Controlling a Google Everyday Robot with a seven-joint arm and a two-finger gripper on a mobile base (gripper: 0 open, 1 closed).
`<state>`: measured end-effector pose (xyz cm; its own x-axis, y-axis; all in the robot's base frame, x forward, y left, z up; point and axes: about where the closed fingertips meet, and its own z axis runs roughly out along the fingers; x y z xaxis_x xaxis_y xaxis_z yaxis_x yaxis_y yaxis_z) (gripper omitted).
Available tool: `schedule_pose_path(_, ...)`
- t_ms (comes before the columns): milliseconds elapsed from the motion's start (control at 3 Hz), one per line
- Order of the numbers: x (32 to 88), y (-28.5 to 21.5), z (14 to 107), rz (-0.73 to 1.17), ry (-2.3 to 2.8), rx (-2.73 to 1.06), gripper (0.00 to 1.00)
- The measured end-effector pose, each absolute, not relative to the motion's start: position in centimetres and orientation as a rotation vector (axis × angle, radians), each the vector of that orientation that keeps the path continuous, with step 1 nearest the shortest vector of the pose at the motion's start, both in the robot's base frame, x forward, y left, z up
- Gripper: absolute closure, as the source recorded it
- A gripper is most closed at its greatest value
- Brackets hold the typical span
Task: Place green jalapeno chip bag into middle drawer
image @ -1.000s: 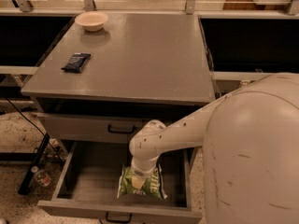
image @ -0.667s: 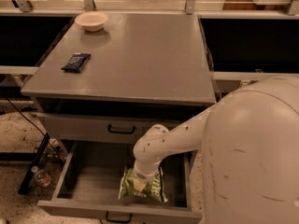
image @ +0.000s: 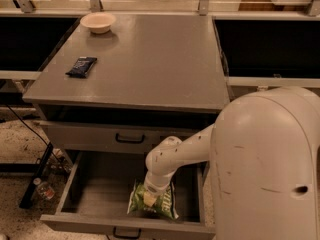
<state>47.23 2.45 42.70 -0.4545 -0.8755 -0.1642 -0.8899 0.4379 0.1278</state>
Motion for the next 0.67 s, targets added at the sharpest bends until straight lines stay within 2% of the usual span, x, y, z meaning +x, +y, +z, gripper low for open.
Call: schedule_pose_path(667, 47.4, 2.2, 39.3, 0.356, 2.666, -1.576, 1.00)
